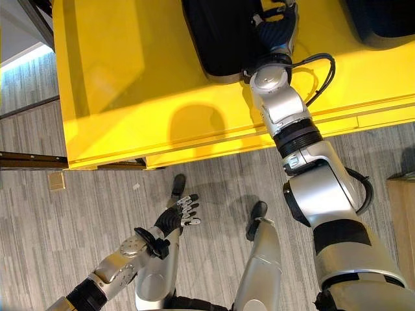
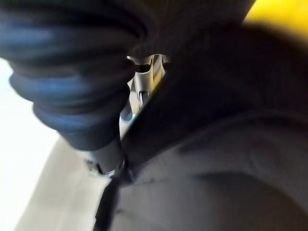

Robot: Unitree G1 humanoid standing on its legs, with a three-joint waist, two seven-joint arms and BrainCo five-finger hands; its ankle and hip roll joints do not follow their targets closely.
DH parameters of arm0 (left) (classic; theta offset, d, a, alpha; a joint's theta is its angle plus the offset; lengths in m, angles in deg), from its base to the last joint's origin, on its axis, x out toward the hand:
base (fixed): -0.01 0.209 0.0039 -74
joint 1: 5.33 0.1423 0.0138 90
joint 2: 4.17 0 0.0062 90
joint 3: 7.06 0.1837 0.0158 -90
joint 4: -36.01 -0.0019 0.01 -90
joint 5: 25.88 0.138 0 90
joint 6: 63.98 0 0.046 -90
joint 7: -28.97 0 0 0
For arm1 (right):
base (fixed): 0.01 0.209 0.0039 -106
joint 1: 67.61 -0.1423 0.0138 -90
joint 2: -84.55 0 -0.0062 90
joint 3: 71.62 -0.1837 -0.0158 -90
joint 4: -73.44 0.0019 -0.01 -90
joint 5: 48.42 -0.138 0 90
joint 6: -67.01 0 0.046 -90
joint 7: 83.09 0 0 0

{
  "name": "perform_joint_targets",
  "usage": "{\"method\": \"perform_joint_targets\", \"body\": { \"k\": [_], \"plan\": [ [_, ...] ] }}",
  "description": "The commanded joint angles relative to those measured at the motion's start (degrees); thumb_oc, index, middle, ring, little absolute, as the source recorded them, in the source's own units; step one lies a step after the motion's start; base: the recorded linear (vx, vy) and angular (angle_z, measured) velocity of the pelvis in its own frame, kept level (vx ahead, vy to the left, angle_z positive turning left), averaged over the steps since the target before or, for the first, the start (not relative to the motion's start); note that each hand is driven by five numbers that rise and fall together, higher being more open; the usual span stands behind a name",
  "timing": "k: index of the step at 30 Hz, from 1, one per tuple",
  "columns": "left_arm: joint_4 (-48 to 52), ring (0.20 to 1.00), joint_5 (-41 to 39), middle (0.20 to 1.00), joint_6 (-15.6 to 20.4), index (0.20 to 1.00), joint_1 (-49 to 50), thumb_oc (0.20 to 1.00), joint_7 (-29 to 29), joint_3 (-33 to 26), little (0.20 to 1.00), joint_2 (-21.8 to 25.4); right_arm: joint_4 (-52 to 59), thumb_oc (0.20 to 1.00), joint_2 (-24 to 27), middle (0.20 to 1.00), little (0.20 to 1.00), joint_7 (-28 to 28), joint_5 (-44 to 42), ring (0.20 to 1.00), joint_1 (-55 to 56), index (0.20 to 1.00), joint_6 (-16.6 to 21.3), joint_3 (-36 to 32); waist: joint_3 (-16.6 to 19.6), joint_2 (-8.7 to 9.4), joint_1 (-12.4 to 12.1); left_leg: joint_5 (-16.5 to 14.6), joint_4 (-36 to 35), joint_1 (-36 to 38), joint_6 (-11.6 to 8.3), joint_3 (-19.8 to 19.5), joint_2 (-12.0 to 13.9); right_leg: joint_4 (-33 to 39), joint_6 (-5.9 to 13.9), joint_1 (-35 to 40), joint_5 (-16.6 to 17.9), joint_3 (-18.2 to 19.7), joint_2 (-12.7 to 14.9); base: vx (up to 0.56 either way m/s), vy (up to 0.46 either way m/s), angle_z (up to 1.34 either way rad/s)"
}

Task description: Move parts from the plastic box to the shelf.

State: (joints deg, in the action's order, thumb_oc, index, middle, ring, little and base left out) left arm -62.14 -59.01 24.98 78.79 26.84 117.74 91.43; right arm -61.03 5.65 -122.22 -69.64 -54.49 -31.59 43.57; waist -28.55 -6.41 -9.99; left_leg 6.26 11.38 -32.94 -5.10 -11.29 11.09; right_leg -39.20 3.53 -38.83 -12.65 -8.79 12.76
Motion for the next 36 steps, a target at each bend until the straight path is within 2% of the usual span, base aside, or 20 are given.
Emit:
{"method": "perform_joint_targets", "body": {
  "k": [1, 4, 15, 29, 32, 33, 36],
  "plan": [
    [1.8, 1.0, -0.6, 1.0, 1.3, 1.0, -0.8, 1.0, -0.4, 1.3, 1.0, 1.1, -1.4, 1.0, 1.3, 1.0, 1.0, -2.0, -0.1, 1.0, -0.8, 1.0, -0.8, -1.3, -1.2, 1.92, -1.4, 0.6, 0.6, 1.5, -0.91, 8.3, -0.5, 5.1, -0.28, 3.6, 4.3, -0.9, -3.1, 0.0, 0.0, 0.0],
    [2.2, 1.0, -0.7, 1.0, 1.2, 1.0, -0.8, 1.0, 0.0, 1.6, 1.0, 1.1, -2.3, 1.0, 1.7, 1.0, 1.0, -4.2, -0.1, 1.0, -1.2, 1.0, -1.3, -1.5, -1.2, 1.81, -1.4, 0.7, 0.3, 1.7, -1.0, 8.4, -0.6, 5.5, -0.24, 3.9, 4.4, -0.8, -3.0, -0.03, 0.0, 0.0],
    [2.5, 1.0, -1.3, 1.0, 1.8, 1.0, -0.8, 1.0, 0.8, 1.4, 1.0, 1.0, -4.4, 1.0, 3.4, 1.0, 1.0, -4.9, 1.1, 1.0, -0.9, 1.0, -5.0, -1.2, -1.2, 1.33, -0.6, 0.3, 0.0, 2.9, -1.13, 8.9, -0.4, 6.0, -0.04, 4.5, 4.5, -0.3, -2.6, -0.01, 0.004, 0.0],
    [2.5, 1.0, -1.8, 1.0, 2.3, 1.0, -0.7, 1.0, 0.4, 1.4, 1.0, 0.7, -4.6, 1.0, 4.2, 1.0, 1.0, -6.2, 3.3, 1.0, -0.5, 1.0, -4.5, -1.4, -1.2, 0.74, -0.3, 0.3, -0.6, 3.9, -1.15, 9.2, -0.6, 6.3, 0.08, 5.1, 4.5, 0.0, -2.3, 0.0, 0.0, 0.0],
    [2.6, 1.0, -2.0, 1.0, 2.7, 1.0, -0.6, 1.0, 0.6, 1.7, 1.0, 0.5, -4.8, 1.0, 4.4, 1.0, 1.0, -6.5, 6.6, 1.0, -0.6, 1.0, -5.4, -0.9, -1.2, 0.6, -0.2, 0.4, -0.8, 4.0, -1.13, 9.3, -0.6, 6.5, 0.08, 5.0, 4.6, 0.1, -2.2, -0.01, 0.028, -0.03],
    [2.7, 1.0, -2.3, 1.0, 2.7, 1.0, -0.7, 1.0, 0.8, 1.7, 1.0, 0.6, -4.7, 1.0, 4.8, 1.0, 1.0, -6.6, 10.3, 1.0, -0.8, 1.0, -6.5, -0.4, -1.2, 0.53, -0.1, 0.4, -0.8, 4.1, -1.09, 9.4, -0.6, 6.6, 0.15, 5.1, 4.7, 0.2, -2.1, -0.01, 0.033, -0.05],
    [2.7, 1.0, -2.3, 1.0, 2.9, 1.0, -0.6, 1.0, 0.9, 1.6, 1.0, 0.6, -4.6, 1.0, 5.5, 1.0, 1.0, -7.2, 12.0, 1.0, -1.6, 1.0, -8.0, 0.8, -1.2, 0.53, -0.2, 0.5, -0.9, 4.1, -1.15, 9.4, -0.6, 6.9, 0.24, 5.2, 4.9, 0.1, -1.9, 0.0, 0.01, -0.02]
  ]
}}
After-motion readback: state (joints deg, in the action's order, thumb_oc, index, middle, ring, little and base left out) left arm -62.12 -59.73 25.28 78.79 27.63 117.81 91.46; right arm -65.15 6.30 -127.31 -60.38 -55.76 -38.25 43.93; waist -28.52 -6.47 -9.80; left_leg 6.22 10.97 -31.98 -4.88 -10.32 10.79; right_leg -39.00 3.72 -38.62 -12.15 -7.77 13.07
